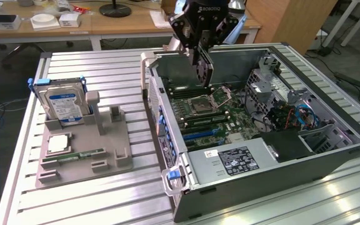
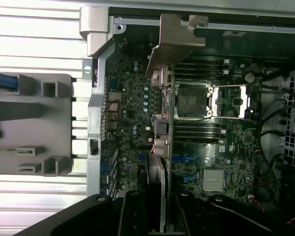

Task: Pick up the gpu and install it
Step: 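Pick up the gpu and move the gpu toward the slot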

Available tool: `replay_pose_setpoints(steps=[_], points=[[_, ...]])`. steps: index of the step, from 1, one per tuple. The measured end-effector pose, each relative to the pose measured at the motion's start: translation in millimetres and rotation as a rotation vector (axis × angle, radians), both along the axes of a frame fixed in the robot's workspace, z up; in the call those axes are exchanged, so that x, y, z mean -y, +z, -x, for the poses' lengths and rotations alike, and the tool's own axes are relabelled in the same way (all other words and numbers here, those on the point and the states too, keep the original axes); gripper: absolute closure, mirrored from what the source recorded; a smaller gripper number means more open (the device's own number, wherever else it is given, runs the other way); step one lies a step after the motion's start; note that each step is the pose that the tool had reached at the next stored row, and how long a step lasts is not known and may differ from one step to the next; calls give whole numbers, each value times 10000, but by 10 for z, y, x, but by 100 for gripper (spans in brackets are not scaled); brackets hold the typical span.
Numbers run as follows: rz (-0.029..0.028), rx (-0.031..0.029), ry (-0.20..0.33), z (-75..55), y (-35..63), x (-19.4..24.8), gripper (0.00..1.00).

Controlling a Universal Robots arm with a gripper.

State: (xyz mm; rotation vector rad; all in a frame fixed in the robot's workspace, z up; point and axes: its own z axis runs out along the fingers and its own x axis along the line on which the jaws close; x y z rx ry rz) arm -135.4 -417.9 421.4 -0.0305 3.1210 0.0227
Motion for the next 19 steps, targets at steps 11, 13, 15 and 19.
replay_pose_setpoints(steps=[11,13,15,19], points=[[-12,7,1,-293,-14,-5,73],[-13,14,1,-329,-19,-7,73],[-14,24,1,-361,-24,-11,73],[-16,42,0,-414,-35,-15,73]])
